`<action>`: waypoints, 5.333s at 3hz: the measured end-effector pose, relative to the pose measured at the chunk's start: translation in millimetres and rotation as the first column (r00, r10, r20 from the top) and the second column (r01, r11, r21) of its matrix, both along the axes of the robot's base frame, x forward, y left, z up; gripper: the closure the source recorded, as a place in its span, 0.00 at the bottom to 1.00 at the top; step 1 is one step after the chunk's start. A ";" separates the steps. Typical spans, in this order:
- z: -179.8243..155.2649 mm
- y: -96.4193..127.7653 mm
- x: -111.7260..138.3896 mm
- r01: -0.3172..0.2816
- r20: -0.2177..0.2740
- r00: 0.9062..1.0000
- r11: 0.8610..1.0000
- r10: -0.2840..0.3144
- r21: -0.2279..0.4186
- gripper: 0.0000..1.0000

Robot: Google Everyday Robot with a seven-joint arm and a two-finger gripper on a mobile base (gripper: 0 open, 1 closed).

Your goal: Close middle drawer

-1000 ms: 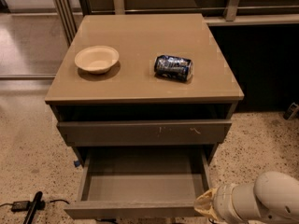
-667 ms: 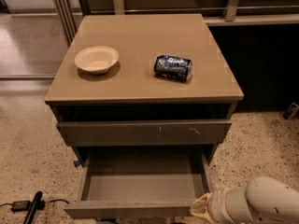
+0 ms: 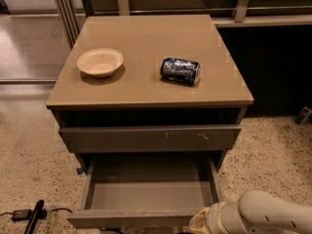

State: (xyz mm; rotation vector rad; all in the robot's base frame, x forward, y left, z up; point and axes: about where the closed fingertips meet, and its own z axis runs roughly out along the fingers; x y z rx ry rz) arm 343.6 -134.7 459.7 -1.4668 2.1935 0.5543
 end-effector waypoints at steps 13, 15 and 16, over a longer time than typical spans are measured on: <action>-43.0 36.3 135.7 -0.078 0.052 0.995 0.996 0.080 -0.046 0.62; -43.0 36.4 135.7 -0.078 0.052 0.995 0.996 0.080 -0.046 0.15; -43.1 36.4 135.6 -0.078 0.052 0.995 0.996 0.081 -0.046 0.00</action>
Offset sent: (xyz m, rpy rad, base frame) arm 0.0062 0.0091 -0.0159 -0.0025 0.0099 0.0055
